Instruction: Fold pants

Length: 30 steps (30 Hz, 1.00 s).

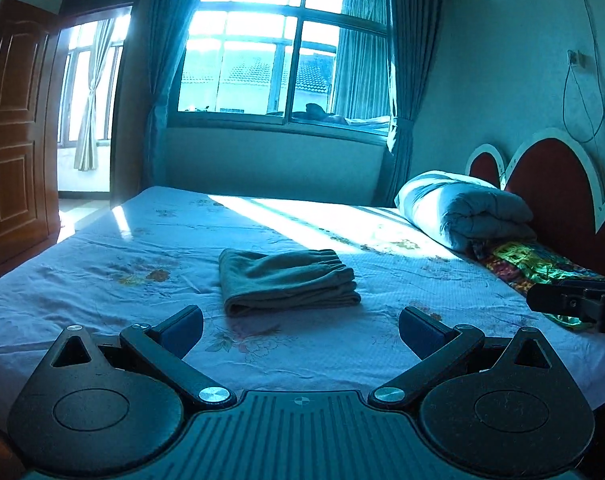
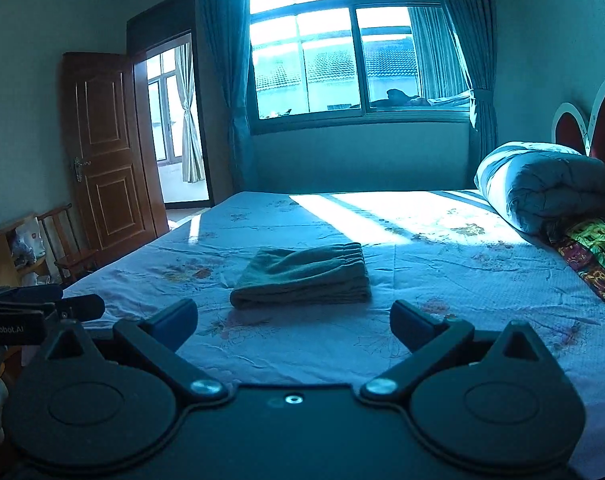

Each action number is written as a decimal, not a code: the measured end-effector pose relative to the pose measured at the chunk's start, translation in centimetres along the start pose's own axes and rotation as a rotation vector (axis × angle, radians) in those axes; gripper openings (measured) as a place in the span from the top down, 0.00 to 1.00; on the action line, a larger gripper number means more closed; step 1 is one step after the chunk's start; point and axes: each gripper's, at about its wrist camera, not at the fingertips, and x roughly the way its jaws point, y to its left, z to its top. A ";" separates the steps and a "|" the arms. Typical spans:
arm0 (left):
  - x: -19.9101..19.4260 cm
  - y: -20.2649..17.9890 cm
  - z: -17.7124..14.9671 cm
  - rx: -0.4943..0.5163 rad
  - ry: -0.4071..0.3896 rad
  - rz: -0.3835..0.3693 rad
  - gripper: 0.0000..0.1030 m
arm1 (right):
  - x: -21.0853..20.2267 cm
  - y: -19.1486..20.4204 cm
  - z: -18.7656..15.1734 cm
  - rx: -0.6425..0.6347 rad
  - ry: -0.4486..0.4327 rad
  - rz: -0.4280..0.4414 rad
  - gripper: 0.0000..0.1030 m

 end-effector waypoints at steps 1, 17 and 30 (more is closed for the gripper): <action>0.2 0.1 0.0 -0.003 -0.001 0.000 0.00 | 0.1 0.2 0.0 -0.003 0.000 -0.006 0.06; 0.6 0.8 -0.2 -0.040 0.009 -0.009 0.00 | 0.9 0.8 -0.7 -0.021 0.021 0.002 0.05; 0.7 0.9 -0.3 -0.039 0.010 -0.015 0.00 | 0.7 1.0 -0.6 -0.023 0.013 0.005 0.05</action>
